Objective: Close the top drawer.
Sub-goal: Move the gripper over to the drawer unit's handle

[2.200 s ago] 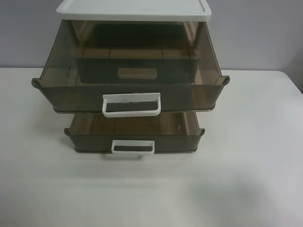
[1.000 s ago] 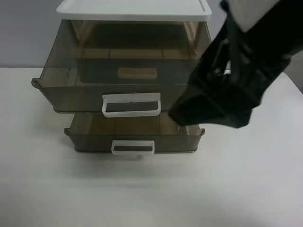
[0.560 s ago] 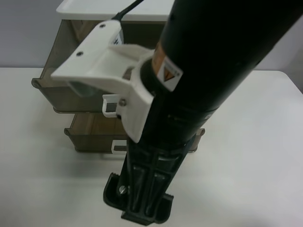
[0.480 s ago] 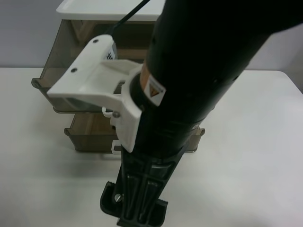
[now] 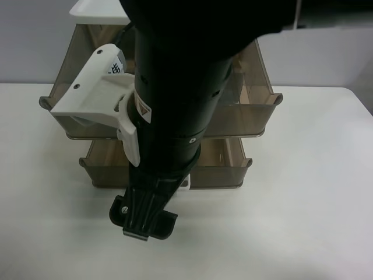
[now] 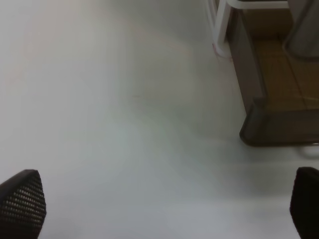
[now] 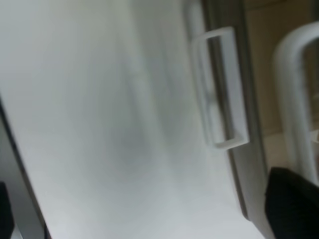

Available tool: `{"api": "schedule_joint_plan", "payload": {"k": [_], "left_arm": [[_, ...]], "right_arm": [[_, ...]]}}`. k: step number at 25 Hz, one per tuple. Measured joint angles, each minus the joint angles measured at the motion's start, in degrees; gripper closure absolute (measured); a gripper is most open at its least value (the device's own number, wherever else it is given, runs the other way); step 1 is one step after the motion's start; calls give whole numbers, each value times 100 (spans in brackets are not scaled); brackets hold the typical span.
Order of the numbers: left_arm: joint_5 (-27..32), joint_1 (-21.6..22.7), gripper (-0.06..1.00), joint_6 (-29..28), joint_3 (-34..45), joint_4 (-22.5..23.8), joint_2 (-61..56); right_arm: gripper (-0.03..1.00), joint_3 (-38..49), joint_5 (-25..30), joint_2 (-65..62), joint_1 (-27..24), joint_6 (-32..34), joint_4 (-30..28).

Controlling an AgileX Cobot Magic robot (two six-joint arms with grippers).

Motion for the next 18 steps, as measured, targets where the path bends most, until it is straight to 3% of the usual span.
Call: {"api": "schedule_joint_plan", "payload": {"k": [18], "left_arm": [[0, 0, -5, 0, 0, 0, 0]], "right_arm": [[-2, -889, 590, 423, -635, -176, 867]]}}
